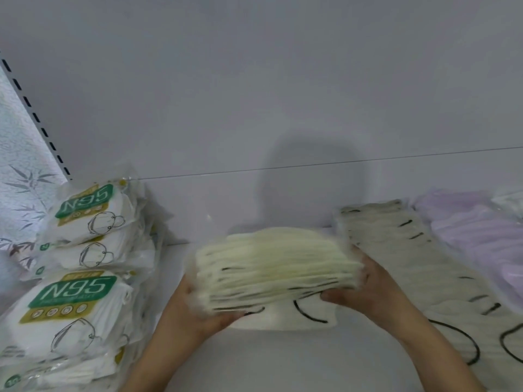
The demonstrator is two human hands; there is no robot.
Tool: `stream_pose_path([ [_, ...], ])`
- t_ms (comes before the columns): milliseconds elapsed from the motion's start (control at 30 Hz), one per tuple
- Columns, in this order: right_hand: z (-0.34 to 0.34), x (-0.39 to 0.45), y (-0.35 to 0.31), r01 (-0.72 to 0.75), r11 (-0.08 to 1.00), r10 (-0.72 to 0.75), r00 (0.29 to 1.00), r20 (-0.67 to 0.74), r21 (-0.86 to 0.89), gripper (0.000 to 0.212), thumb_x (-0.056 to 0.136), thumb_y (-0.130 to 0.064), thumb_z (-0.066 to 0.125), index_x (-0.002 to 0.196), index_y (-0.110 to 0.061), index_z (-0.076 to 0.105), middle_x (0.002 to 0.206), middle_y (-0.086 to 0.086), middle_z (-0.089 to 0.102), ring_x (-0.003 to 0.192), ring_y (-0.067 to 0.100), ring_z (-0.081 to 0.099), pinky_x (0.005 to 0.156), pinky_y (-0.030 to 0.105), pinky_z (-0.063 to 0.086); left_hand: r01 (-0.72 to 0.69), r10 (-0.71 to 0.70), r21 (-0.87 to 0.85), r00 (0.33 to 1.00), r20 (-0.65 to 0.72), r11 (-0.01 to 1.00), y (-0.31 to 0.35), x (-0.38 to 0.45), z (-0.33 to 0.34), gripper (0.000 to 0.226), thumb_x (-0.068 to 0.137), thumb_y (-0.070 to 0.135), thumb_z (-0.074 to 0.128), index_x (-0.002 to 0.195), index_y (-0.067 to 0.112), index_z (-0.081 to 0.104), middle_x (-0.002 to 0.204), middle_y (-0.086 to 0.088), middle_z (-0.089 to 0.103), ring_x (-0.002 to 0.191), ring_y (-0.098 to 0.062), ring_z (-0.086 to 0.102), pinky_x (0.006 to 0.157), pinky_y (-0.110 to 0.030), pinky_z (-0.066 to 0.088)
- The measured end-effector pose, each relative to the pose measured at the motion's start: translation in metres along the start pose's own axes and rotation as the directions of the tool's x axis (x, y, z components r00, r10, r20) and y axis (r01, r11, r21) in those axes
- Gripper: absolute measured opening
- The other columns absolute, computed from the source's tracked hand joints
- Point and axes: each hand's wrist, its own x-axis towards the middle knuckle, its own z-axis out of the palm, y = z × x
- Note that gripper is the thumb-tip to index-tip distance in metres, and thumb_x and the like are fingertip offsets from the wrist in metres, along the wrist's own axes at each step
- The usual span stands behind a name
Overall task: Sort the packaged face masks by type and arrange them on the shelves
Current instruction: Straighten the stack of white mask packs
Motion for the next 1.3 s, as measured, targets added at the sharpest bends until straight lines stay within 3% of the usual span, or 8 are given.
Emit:
stream_pose_path([
  [133,0.004,-0.009,0.006,-0.118,0.988,0.142,0.949,0.282,-0.102,0.074,0.07,-0.005,0.086,0.124,-0.036,0.047,0.101,-0.022,0.073,0.095,-0.004,0.068,0.078,0.013,0.051,0.059,-0.058,0.001,0.976,0.209,0.998,-0.011,-0.004,-0.003,0.102,0.051,0.047,0.097,0.136,0.025,0.044,0.127,0.025,0.065,0.119,0.003,0.061,0.098,-0.012,0.046],
  [300,0.004,-0.005,0.008,-0.051,0.998,0.05,0.998,0.05,0.033,0.084,0.052,-0.026,0.094,0.126,-0.027,0.055,0.109,-0.012,0.073,0.101,0.008,0.069,0.076,0.015,0.052,-0.009,0.01,-0.019,0.997,0.075,1.0,-0.009,-0.001,-0.007,0.098,0.048,0.058,0.093,0.13,0.018,0.057,0.125,0.02,0.068,0.118,0.0,0.062,0.097,-0.011,0.045],
  [467,0.002,-0.007,0.009,-0.146,0.978,0.185,0.936,0.299,-0.149,0.111,0.059,-0.025,0.094,0.142,-0.054,0.026,0.132,-0.028,0.054,0.115,-0.012,0.055,0.089,0.012,0.048,-0.029,0.02,0.035,0.971,0.24,0.999,-0.004,-0.003,-0.001,0.089,0.057,0.023,0.097,0.129,0.052,0.053,0.131,0.031,0.059,0.122,0.009,0.056,0.098,-0.006,0.041],
  [700,0.01,0.015,0.005,-0.166,0.975,0.156,0.985,0.079,0.146,0.064,0.057,-0.038,0.088,0.115,-0.02,0.068,0.108,0.0,0.075,0.103,0.02,0.07,0.093,0.047,0.055,0.151,-0.149,-0.212,0.989,0.027,0.966,-0.007,0.012,0.012,0.078,0.06,0.041,0.091,0.128,0.017,0.063,0.119,-0.003,0.074,0.113,-0.02,0.069,0.098,-0.047,0.053],
  [867,-0.007,0.052,-0.026,0.019,0.991,-0.005,0.994,-0.106,0.131,0.045,0.075,-0.02,0.085,0.115,-0.018,0.065,0.108,-0.001,0.075,0.099,0.015,0.071,0.081,0.027,0.057,0.192,-0.19,-0.381,0.981,0.042,0.905,0.015,0.06,0.029,0.061,0.074,0.033,0.085,0.129,0.022,0.063,0.121,-0.003,0.073,0.113,-0.023,0.069,0.096,-0.044,0.051],
  [1033,-0.024,0.103,-0.018,-0.199,0.897,0.088,0.956,-0.281,-0.395,0.106,0.073,-0.066,0.071,0.154,-0.02,0.021,0.156,0.007,0.033,0.14,0.023,0.037,0.114,0.038,0.034,0.304,-0.306,-0.153,0.952,0.008,0.94,-0.009,0.122,0.048,0.097,0.068,0.055,0.088,0.148,0.026,0.041,0.136,0.007,0.061,0.125,-0.021,0.06,0.106,-0.039,0.047],
  [1167,0.024,0.103,0.015,-0.015,0.479,-0.363,0.907,-0.213,-0.878,0.09,0.086,-0.076,0.032,0.157,-0.023,0.017,0.164,0.009,0.012,0.15,0.033,0.015,0.118,0.052,0.017,0.37,-0.385,-0.122,0.912,-0.138,0.921,-0.016,0.124,0.07,0.066,0.093,0.047,0.064,0.145,0.022,0.033,0.128,0.015,0.054,0.126,-0.019,0.049,0.097,-0.027,0.041],
  [1300,0.057,0.101,0.06,0.051,0.408,-0.246,0.968,-0.056,-0.912,0.079,0.093,-0.07,0.019,0.155,-0.021,0.025,0.164,0.009,0.01,0.148,0.033,0.015,0.112,0.057,0.023,0.371,-0.374,-0.051,0.917,-0.139,0.927,-0.027,0.119,0.077,0.091,0.086,0.071,0.054,0.157,0.021,0.025,0.158,0.0,0.04,0.144,-0.021,0.039,0.12,-0.041,0.029],
])
